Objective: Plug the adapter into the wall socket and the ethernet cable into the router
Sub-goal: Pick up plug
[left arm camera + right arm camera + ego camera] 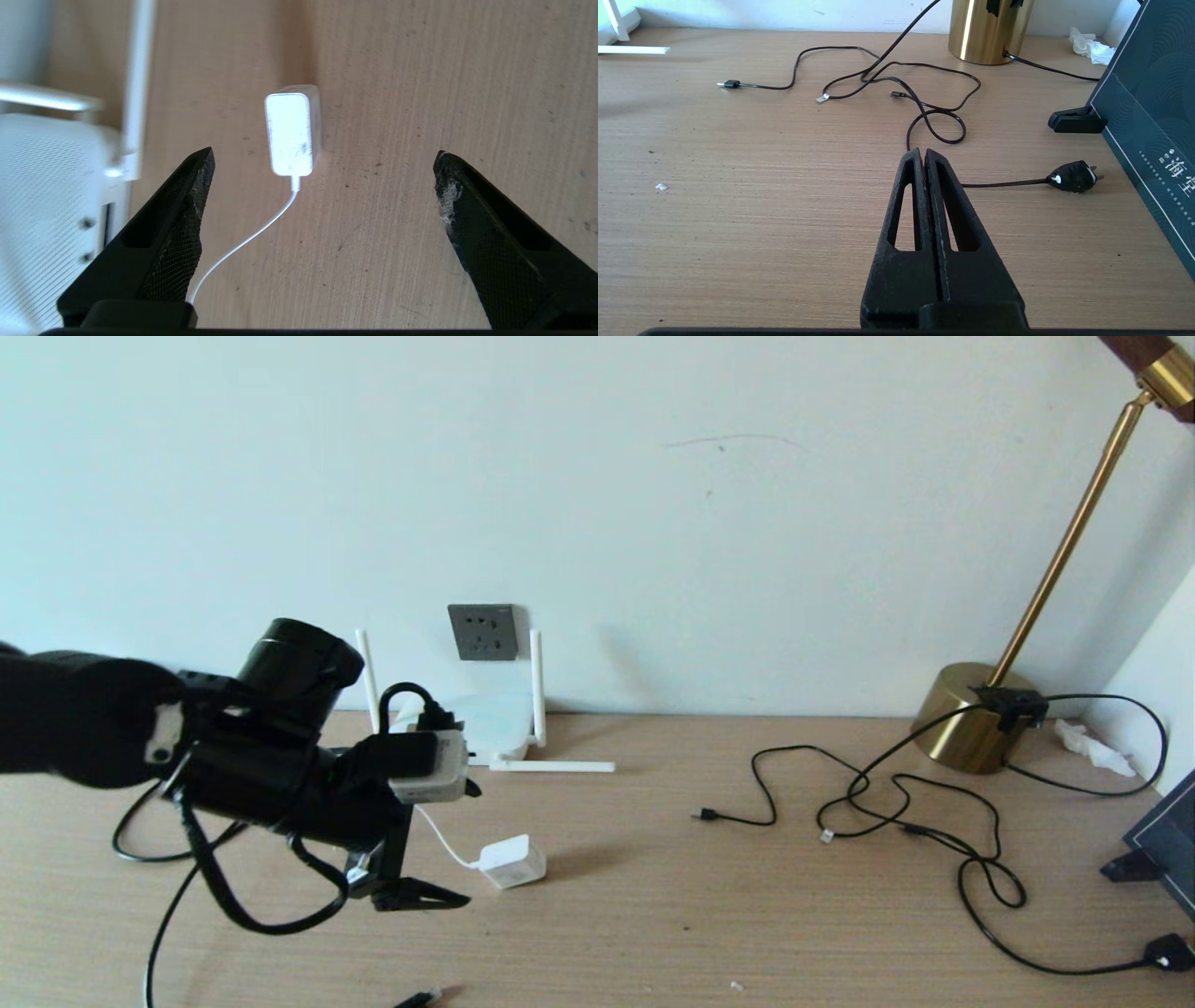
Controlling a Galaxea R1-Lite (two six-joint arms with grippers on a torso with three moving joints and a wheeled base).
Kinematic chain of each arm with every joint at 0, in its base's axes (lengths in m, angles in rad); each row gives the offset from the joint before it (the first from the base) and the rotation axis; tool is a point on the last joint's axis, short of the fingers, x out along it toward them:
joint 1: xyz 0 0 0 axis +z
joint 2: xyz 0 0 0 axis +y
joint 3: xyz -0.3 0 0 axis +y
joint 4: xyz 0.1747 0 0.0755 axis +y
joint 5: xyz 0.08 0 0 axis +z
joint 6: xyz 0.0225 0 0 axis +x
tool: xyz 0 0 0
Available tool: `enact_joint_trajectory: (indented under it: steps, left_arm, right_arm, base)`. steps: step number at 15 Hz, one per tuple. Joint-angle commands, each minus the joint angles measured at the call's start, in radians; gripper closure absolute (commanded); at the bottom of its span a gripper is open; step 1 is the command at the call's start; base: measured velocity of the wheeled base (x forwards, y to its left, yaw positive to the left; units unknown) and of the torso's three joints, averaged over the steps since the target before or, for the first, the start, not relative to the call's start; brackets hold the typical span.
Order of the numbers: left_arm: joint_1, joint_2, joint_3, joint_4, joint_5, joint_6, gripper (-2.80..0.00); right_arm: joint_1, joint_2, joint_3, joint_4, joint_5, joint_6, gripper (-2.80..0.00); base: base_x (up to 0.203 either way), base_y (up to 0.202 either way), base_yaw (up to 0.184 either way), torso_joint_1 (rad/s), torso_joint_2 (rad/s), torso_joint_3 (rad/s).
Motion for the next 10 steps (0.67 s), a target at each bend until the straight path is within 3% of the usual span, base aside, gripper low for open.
enact_joint_trajectory:
  steps: [1, 5, 10]
  left_arm:
    - [-0.01, 0.097, -0.096, 0.083, -0.001, 0.009, -2.8]
    - [-0.025, 0.235, -0.234, 0.155, 0.005, 0.012, -2.8]
    - [-0.035, 0.311, -0.276, 0.147, 0.043, 0.012, -2.8]
  right_arm:
    - [0.0, 0.0, 0.0, 0.0, 0.0, 0.0, 0.0]
    - [0.0, 0.0, 0.0, 0.0, 0.0, 0.0, 0.0]
    - [0.0, 0.0, 0.0, 0.0, 0.0, 0.0, 0.0]
  base:
    - [0.0, 0.0, 0.0, 0.0, 0.0, 0.0]
    - [0.0, 0.0, 0.0, 0.0, 0.0, 0.0]
    - [0.0, 0.0, 0.0, 0.0, 0.0, 0.0]
